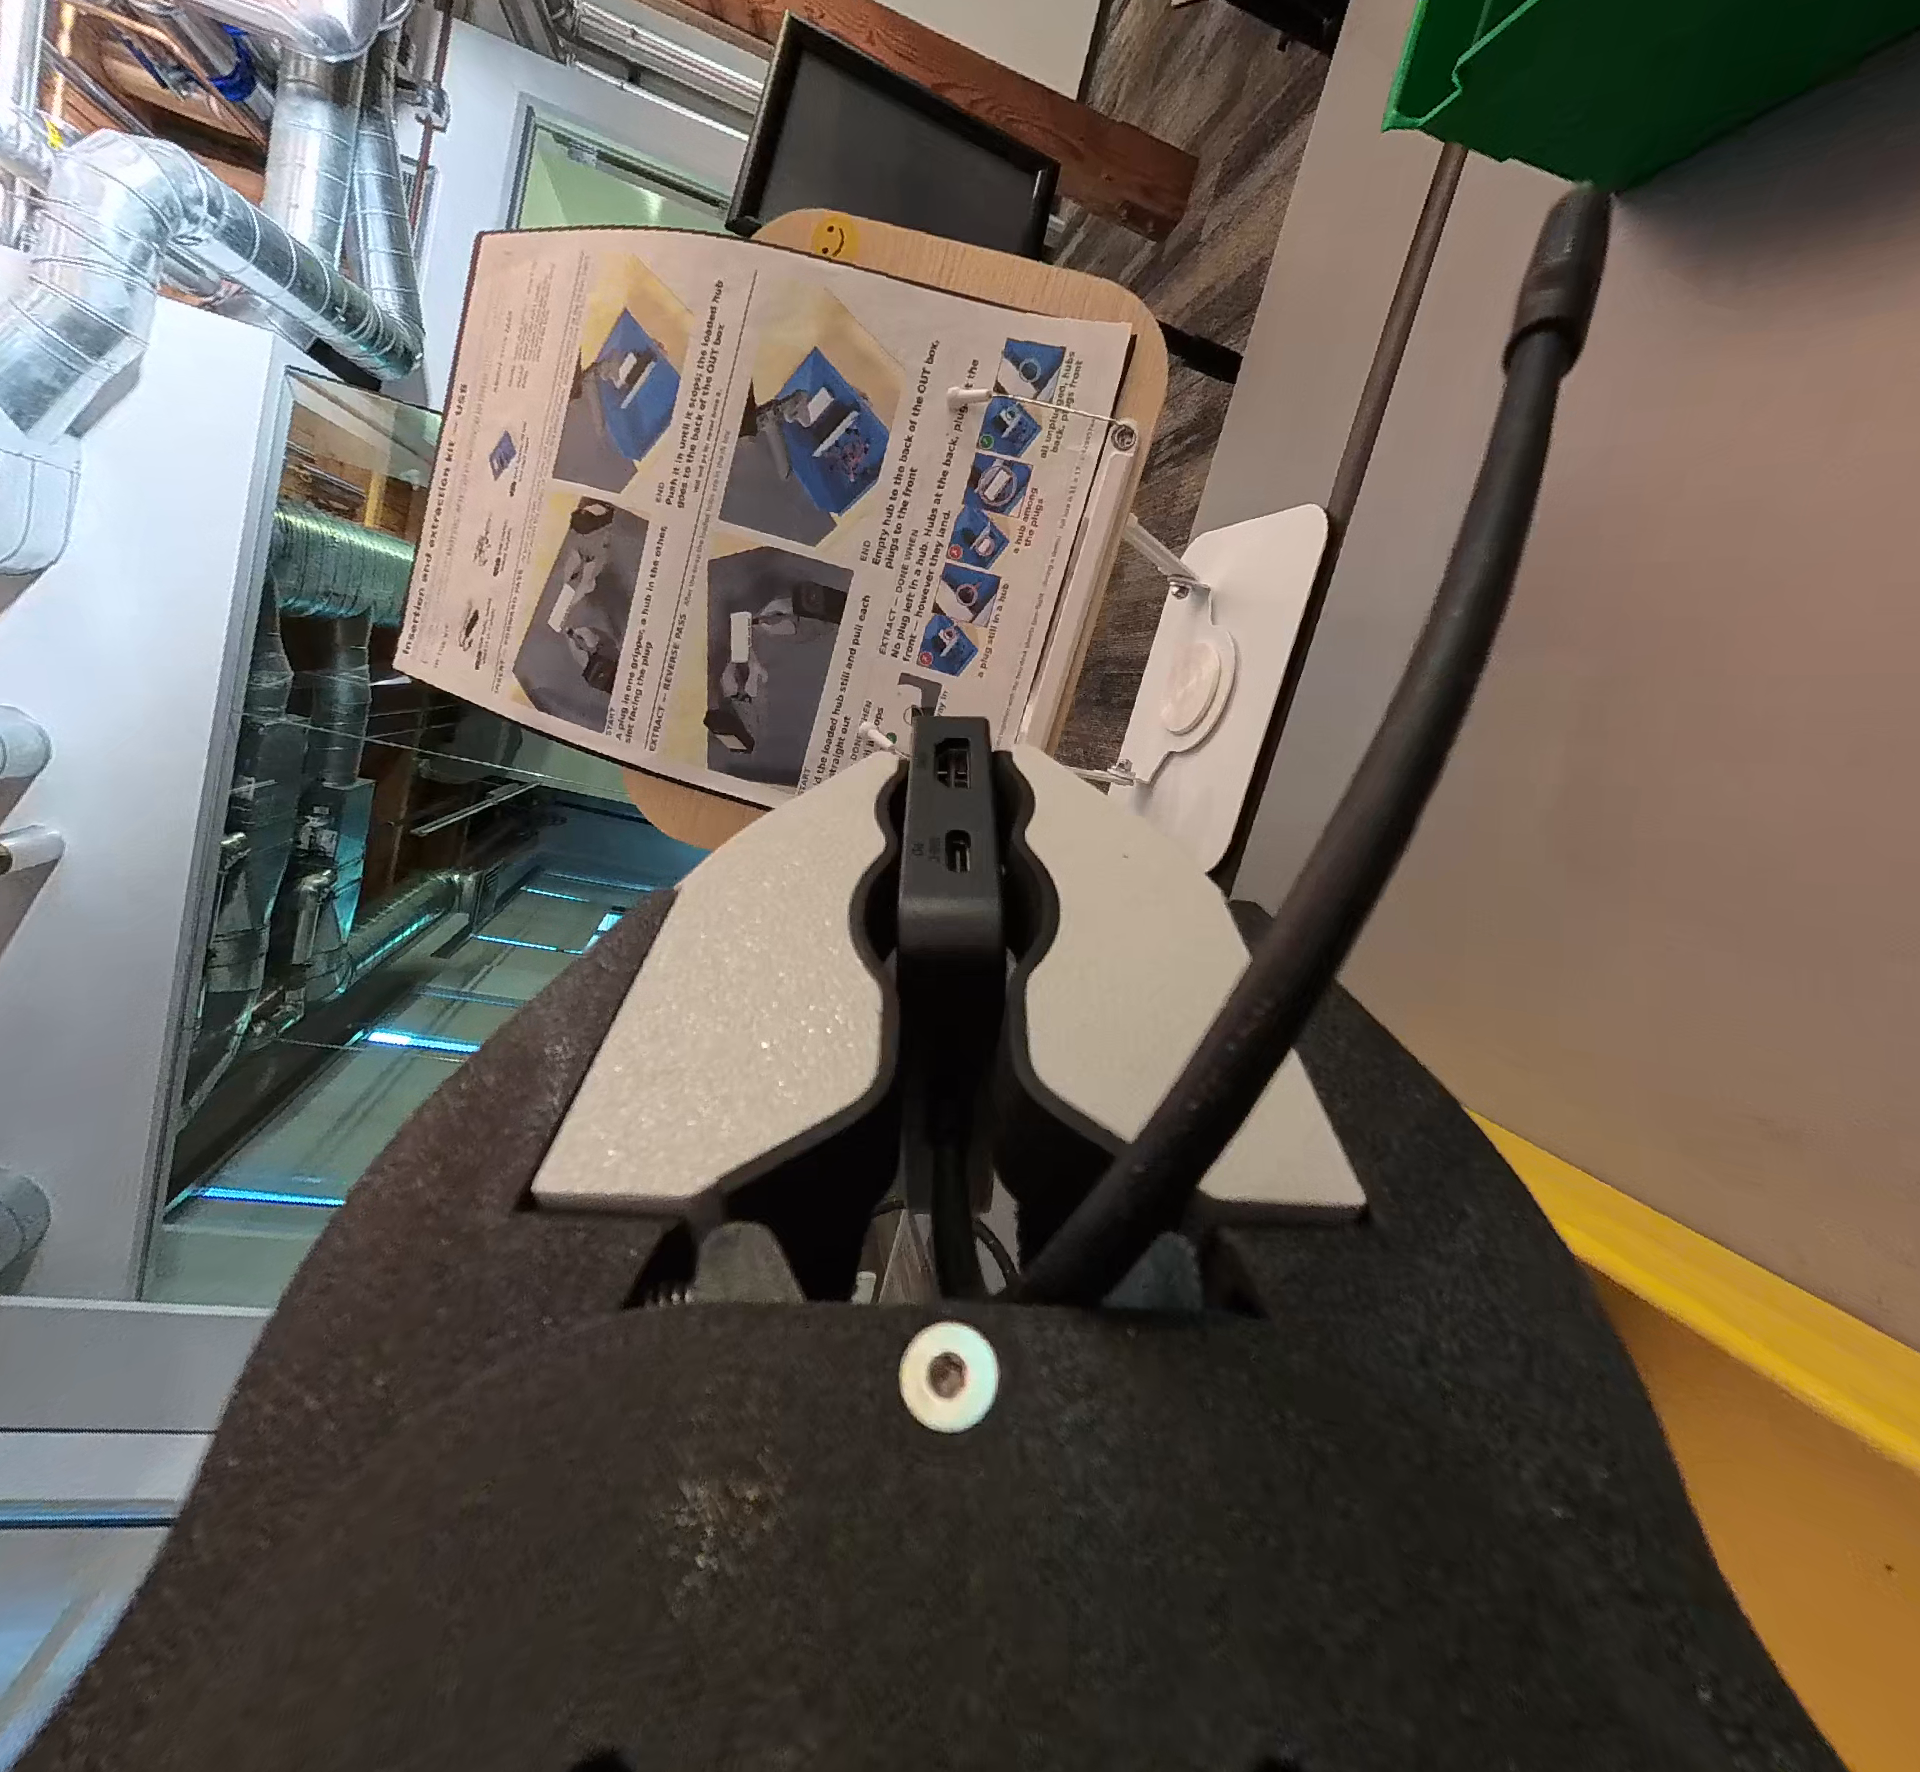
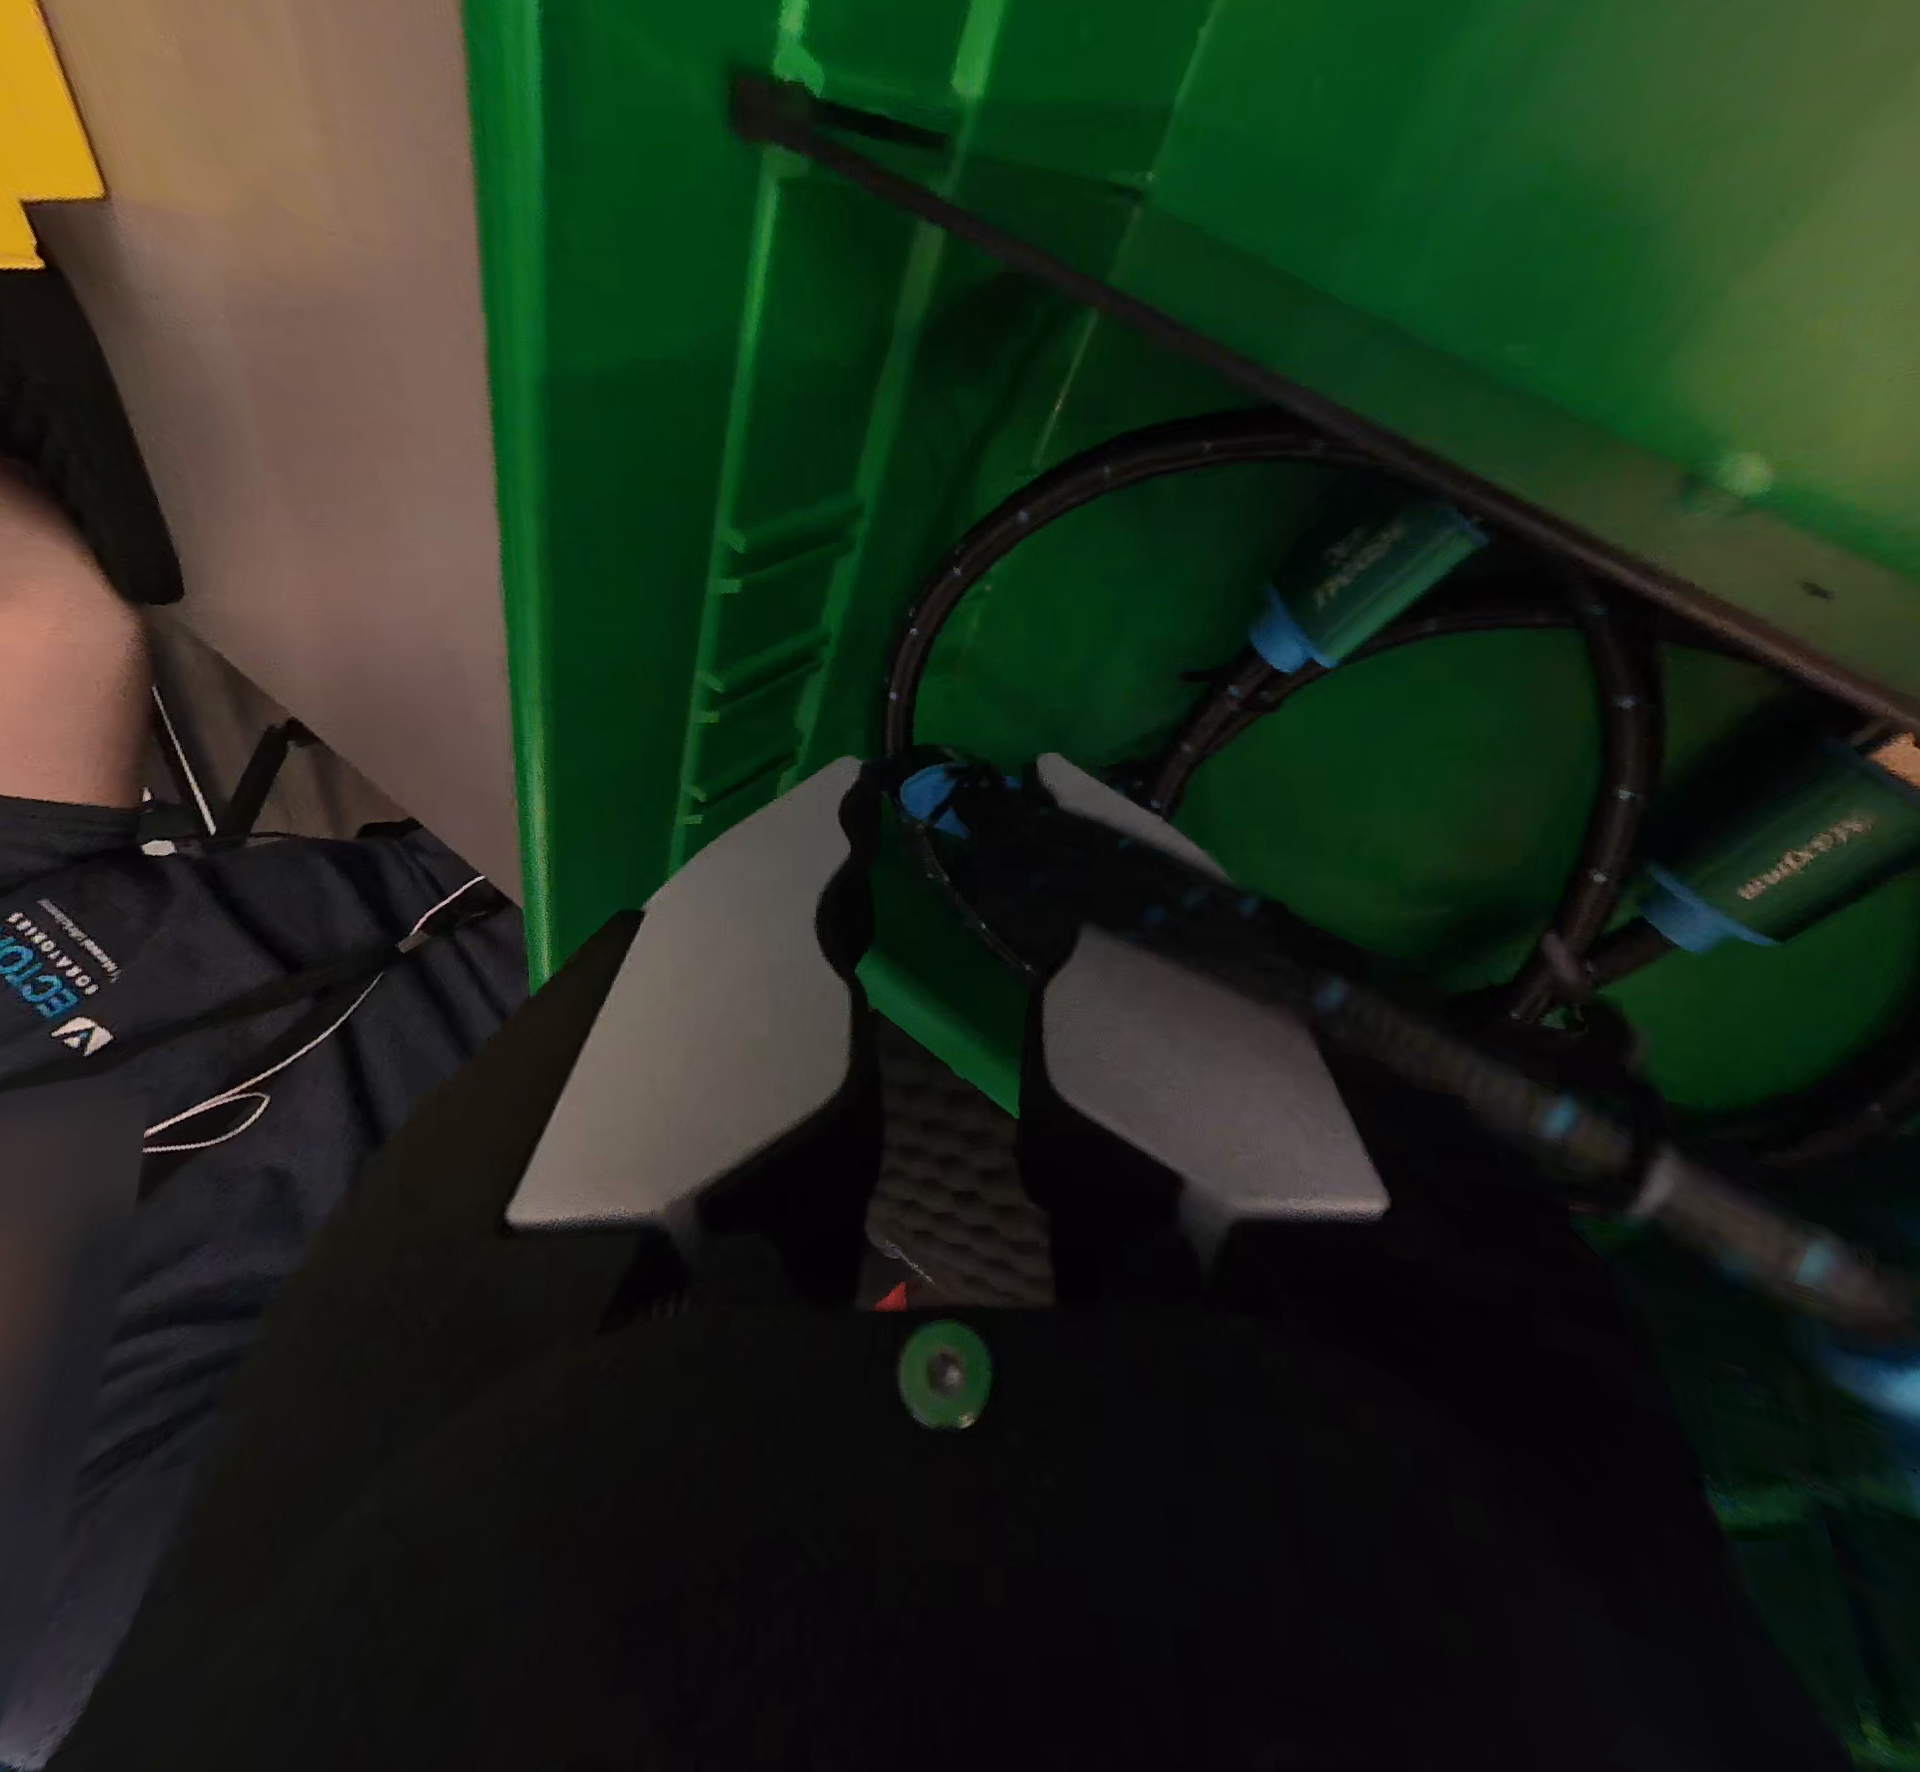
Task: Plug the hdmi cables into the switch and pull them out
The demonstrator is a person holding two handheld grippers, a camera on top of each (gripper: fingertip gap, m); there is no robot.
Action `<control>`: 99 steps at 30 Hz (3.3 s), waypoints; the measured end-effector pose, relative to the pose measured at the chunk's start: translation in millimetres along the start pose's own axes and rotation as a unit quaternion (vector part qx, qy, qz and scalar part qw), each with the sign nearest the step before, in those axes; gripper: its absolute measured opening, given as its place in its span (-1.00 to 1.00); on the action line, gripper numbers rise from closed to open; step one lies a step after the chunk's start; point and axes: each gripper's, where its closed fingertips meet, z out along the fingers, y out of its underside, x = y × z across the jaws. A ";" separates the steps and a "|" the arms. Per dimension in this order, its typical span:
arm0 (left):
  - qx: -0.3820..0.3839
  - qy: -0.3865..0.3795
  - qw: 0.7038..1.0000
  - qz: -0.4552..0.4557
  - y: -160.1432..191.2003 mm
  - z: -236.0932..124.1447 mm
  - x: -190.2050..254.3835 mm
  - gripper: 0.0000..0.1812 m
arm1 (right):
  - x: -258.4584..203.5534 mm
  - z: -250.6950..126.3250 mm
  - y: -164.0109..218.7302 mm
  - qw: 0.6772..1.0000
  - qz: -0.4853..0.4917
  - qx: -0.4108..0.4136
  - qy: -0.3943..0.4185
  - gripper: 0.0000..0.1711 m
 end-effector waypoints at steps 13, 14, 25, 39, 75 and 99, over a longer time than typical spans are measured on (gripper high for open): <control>0.006 0.004 1.000 -0.014 1.7 -4.0 -3.2 -0.85 | -1.5 -38.1 -0.8 0.995 -0.052 0.067 0.043 -0.65; 0.014 0.009 1.000 -0.018 -0.8 -4.9 -2.0 -0.85 | -4.0 -45.9 0.2 0.994 -0.061 0.080 0.049 -0.64; 0.270 0.112 0.955 -0.053 -85.9 -51.4 26.8 -0.85 | -209.7 -111.4 -28.5 0.727 -0.518 0.401 0.204 -0.58; 0.191 0.131 0.972 -0.040 -74.8 -32.7 41.7 -0.84 | -361.2 -56.5 5.4 0.668 -0.614 0.414 0.082 -0.66; 0.123 0.137 0.966 -0.184 -20.0 -25.2 2.6 -0.39 | -0.7 -199.4 -87.6 0.824 -0.332 0.328 0.322 -0.96; -0.212 0.155 0.923 -0.281 217.5 -35.7 13.1 -0.57 | 40.7 -98.1 -90.4 0.888 -0.396 0.146 0.185 -0.68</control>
